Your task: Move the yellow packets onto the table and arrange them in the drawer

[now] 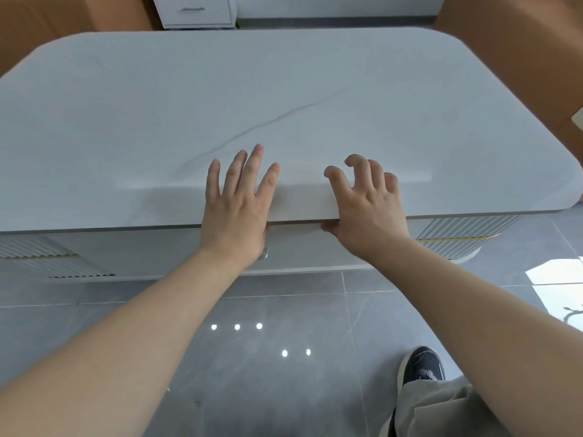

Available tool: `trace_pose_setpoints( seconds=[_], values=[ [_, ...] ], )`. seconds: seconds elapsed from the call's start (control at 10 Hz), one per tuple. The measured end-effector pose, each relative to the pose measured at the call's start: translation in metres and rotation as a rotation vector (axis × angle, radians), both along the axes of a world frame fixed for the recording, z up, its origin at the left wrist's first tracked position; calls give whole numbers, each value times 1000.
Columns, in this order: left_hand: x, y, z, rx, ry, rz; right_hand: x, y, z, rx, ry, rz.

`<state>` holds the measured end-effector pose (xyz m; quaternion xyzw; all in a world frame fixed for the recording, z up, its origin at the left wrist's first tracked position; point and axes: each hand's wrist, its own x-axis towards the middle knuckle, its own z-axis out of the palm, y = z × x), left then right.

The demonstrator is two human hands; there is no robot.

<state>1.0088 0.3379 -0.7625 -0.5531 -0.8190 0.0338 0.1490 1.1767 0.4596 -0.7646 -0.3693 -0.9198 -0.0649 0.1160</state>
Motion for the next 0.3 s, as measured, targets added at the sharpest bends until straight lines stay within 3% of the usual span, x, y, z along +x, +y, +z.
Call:
trace_pose_setpoints(
  seconds=[0.3],
  values=[
    [36,-35,3,-34,-64,-85,20,8,55,-326,-286,65]
  ],
)
